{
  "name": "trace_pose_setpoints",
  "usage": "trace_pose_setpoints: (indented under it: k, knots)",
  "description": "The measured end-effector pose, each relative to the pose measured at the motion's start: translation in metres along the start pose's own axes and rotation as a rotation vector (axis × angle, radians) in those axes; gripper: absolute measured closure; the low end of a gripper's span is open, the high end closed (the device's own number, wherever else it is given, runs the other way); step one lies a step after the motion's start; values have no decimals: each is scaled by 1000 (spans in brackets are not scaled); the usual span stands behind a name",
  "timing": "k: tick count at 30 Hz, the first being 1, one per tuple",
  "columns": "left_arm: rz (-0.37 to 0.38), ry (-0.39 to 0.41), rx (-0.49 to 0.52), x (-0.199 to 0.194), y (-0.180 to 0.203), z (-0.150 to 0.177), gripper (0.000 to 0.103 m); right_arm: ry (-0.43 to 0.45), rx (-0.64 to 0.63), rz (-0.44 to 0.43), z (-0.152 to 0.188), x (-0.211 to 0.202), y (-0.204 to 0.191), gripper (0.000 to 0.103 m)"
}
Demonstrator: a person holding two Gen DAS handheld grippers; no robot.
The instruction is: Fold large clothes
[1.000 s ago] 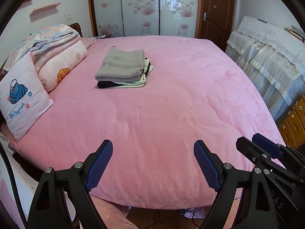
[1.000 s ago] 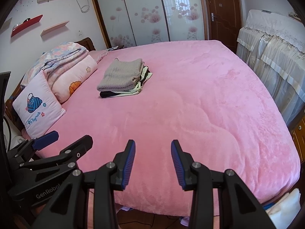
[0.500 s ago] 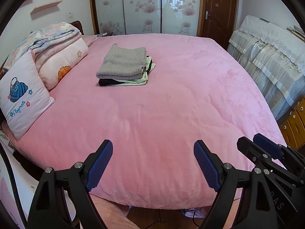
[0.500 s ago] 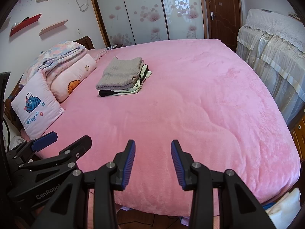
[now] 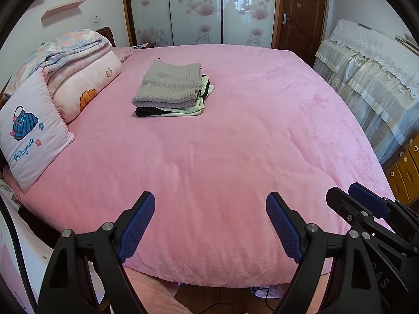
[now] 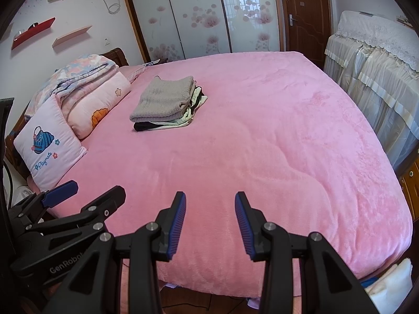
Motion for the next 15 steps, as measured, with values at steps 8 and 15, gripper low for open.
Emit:
trace_pose_setpoints:
  k: [8, 15]
  knots:
    - [-3, 0, 4, 2, 0, 0, 18, -2, 0, 0, 0, 1, 1, 64]
    - [-4, -3, 2, 2, 1, 0, 19, -7, 2, 1, 1, 3, 2, 64]
Point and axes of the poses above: each gripper's, at about its wrist camera, not at the fingertips, and x roughly the way its jaws point, y to its right, z to its underside, the point moved 7 cm from there along x, roughly the way its jaws point, and after that the axes turned 5 degrees about z, right-handed, at the moved point
